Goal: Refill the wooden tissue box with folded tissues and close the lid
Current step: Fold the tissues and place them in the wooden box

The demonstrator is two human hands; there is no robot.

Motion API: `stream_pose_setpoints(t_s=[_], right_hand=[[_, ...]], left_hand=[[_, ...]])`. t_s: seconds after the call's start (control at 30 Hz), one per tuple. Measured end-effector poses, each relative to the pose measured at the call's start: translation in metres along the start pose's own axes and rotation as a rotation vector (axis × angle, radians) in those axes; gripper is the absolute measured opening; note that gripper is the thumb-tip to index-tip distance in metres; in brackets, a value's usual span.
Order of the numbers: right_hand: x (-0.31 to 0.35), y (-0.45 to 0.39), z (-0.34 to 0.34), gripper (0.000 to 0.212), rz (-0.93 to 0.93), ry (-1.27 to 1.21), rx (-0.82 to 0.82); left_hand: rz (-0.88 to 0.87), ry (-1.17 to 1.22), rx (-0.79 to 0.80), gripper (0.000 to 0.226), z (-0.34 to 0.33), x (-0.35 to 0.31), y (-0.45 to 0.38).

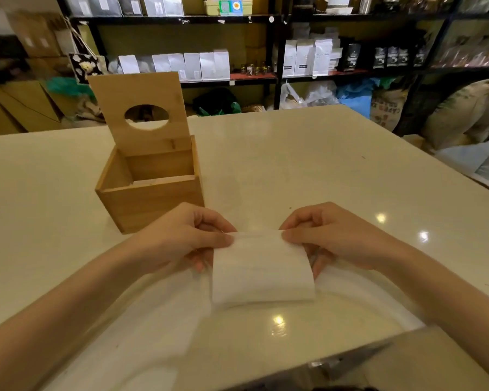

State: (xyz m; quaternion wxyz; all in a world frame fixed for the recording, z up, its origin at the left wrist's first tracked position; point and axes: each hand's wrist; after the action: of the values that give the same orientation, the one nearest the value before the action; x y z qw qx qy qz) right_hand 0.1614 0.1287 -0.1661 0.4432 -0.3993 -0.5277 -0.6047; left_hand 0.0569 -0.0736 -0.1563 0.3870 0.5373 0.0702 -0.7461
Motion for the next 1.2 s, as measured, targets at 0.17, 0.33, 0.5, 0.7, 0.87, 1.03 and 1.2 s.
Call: stream_pose_setpoints(t_s=[0.17, 0.33, 0.5, 0.7, 0.87, 1.03, 1.2], right_hand=[[0.0, 0.001, -0.001, 0.009, 0.017, 0.056, -0.041], [0.001, 0.001, 0.0, 0.008, 0.077, 0.174, -0.113], [-0.002, 0.002, 0.004, 0.004, 0.163, 0.409, -0.189], [-0.006, -0.001, 0.009, 0.017, 0.253, 0.686, -0.255], [-0.005, 0.004, 0.017, 0.034, 0.297, 0.87, -0.101], [-0.01, 0.009, 0.012, 0.035, 0.307, 0.947, -0.086], [-0.006, 0.006, 0.011, 0.023, 0.294, 0.909, -0.045]], left_hand=[[-0.014, 0.016, -0.022, 0.009, -0.005, 0.008, -0.004], [-0.054, -0.05, -0.108, 0.009, -0.007, 0.01, -0.001], [-0.127, -0.234, -0.169, 0.003, -0.011, 0.01, 0.001], [-0.198, -0.473, -0.255, 0.016, -0.007, 0.013, -0.002], [-0.301, -0.743, -0.248, 0.037, -0.008, 0.013, 0.0], [-0.338, -0.886, -0.248, 0.035, -0.011, 0.012, 0.0], [-0.308, -0.79, -0.229, 0.022, -0.014, 0.005, -0.002]])
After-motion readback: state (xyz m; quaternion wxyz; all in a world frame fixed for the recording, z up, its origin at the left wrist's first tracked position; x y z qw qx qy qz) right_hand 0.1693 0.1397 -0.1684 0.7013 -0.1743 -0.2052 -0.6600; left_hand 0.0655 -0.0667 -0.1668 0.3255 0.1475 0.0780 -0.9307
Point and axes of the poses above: each hand's wrist, its own y-axis away from the middle knuckle, its own z-axis out of the back of the hand, x = y × z, and after that the axes turned 5 degrees about -y, right-handed
